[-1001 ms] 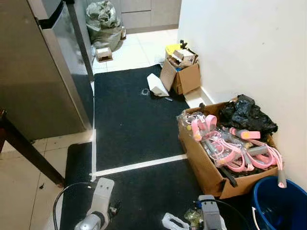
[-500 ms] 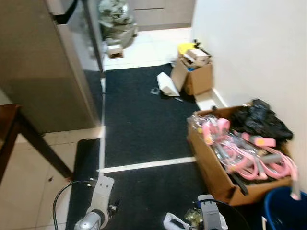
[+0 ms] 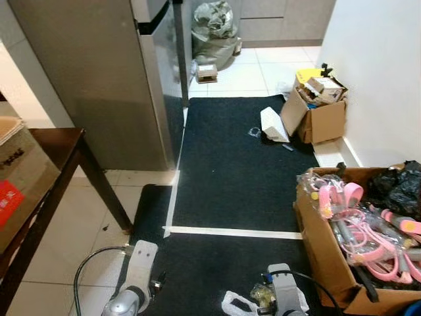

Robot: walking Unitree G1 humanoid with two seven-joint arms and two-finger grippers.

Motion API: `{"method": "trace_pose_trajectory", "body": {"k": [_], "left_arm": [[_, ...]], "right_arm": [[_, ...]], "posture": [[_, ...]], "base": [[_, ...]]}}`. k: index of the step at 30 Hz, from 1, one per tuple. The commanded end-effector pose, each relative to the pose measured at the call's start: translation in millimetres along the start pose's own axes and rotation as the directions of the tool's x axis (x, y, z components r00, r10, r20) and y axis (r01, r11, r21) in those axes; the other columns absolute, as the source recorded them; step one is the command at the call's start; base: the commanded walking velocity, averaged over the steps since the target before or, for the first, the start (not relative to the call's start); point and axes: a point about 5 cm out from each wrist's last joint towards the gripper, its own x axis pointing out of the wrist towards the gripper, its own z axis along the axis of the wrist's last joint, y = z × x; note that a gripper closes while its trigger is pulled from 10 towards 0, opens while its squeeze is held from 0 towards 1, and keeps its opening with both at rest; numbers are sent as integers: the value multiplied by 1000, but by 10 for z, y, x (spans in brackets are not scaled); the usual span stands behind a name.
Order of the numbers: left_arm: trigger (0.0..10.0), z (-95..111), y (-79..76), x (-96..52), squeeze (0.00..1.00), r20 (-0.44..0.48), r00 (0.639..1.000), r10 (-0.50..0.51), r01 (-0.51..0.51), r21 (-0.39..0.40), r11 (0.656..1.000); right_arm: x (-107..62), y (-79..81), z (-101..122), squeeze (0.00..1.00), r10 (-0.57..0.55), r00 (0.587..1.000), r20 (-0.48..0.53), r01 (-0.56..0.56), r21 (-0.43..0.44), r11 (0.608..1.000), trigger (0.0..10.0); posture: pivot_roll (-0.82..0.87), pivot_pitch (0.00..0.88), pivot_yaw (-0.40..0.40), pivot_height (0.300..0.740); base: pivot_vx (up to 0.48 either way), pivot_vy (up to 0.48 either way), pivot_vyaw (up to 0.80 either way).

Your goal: Picking trash to rubbish bin

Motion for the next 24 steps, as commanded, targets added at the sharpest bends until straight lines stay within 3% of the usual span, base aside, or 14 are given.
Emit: {"method": "trace_pose_trajectory", "body": {"k": [1,24], "left_arm": [[10000,-67,22,-26,0,-23,1000,11,-11,1,1000],[10000,-81,6,-29,0,-26,1000,1,-1,1,1000]], "right_arm": [[0,25,-33,0,4,1000,-16,-4,2,1000,10000],[4,11,-8,0,3,1000,-9,-3,-13,1000,10000]], "posture": [[-53,99,33,740],[-58,83,38,740]], "base": [[0,0,800],[0,0,800]]}}
